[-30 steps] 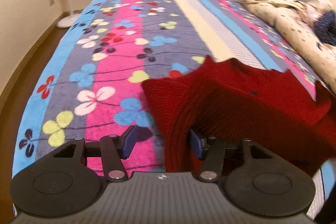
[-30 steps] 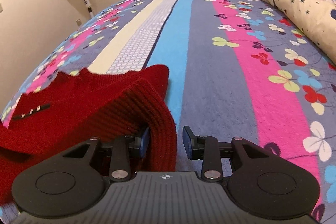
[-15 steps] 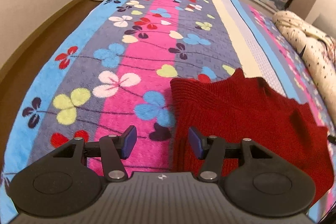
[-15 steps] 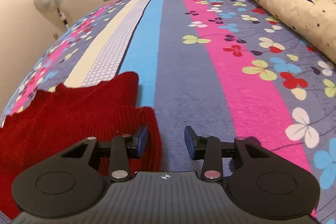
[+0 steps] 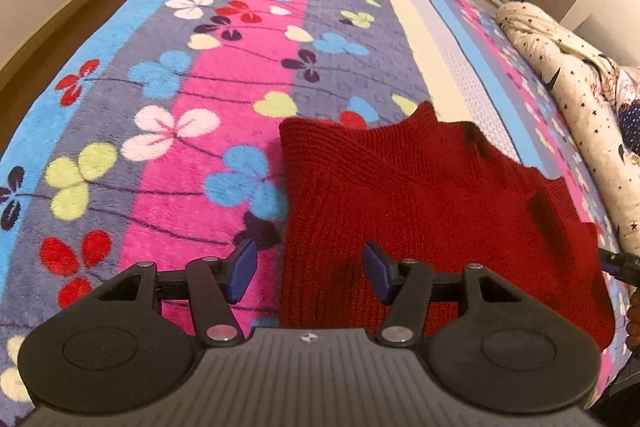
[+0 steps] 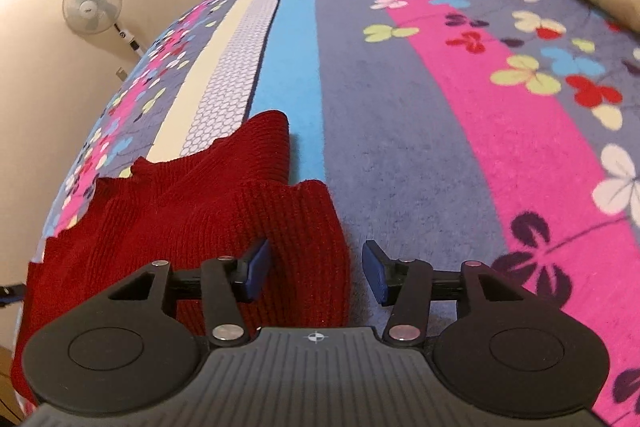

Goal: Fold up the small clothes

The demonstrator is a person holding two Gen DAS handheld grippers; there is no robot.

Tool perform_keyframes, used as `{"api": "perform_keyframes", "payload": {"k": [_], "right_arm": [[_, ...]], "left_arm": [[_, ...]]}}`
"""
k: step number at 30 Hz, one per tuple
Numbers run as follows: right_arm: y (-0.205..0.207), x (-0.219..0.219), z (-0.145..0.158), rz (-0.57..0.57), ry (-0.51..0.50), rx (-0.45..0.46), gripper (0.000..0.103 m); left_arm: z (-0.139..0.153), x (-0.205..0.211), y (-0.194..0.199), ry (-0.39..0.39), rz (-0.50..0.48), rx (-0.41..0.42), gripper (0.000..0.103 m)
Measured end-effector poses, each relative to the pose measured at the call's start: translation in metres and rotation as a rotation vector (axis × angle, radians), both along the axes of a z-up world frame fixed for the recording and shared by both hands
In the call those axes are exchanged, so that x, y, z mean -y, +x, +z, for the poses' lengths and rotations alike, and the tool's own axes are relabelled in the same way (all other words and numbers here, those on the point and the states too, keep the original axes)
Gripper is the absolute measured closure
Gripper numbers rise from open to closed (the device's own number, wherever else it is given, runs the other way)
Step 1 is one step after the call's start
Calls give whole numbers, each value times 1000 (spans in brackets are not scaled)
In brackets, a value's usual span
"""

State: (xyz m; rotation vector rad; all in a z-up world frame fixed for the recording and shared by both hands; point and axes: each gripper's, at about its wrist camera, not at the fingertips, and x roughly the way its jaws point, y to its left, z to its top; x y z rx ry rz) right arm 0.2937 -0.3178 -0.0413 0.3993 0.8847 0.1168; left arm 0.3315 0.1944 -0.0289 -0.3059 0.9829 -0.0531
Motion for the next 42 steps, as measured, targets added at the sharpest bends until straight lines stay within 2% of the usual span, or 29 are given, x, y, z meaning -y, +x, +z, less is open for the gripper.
{"api": "perform_keyframes", "payload": {"k": [5, 8, 12, 16, 23, 24, 25, 27, 28, 30, 32, 33, 34, 35, 37, 42], "right_arm": [[0, 8, 1, -25, 59, 3, 50], [0, 9, 2, -17, 62, 6, 49], [0, 11, 3, -24, 78, 11, 39], [-1, 16, 8, -58, 96, 42, 37], [2, -4, -2, 24, 20, -14, 30], [3, -4, -1, 23, 18, -11, 30], [3, -3, -1, 19, 25, -14, 31], [2, -2, -2, 18, 29, -15, 31], [2, -3, -1, 25, 24, -10, 34], [0, -5, 1, 47, 30, 3, 44], [0, -7, 2, 70, 33, 20, 60], [-1, -9, 4, 88, 30, 38, 79], [-3, -11, 8, 92, 8, 61, 92], [-5, -11, 13, 86, -10, 92, 93], [-10, -3, 26, 54, 43, 160, 94], [-30, 6, 63, 1, 106, 406, 95]], "left_arm": [[-4, 5, 3, 30, -13, -4, 40], [-5, 6, 4, 40, -15, -5, 39], [-5, 6, 5, 43, -10, -7, 40], [-5, 6, 5, 43, -10, -7, 39], [-5, 7, 5, 55, -16, -1, 41], [-5, 9, 5, 62, -22, 2, 44], [-5, 11, 4, 70, -30, 8, 54], [-4, 13, 4, 71, -45, 16, 67], [-4, 14, 3, 71, -49, 23, 77], [-2, 15, 2, 86, -56, 34, 86], [1, 15, 1, 96, -64, 45, 89], [4, 16, 0, 104, -68, 57, 89], [8, 16, -2, 112, -72, 75, 90], [14, 16, -4, 118, -74, 100, 90], [26, 16, -10, 117, -76, 154, 91], [55, 9, -24, 145, -39, 319, 91]]}}
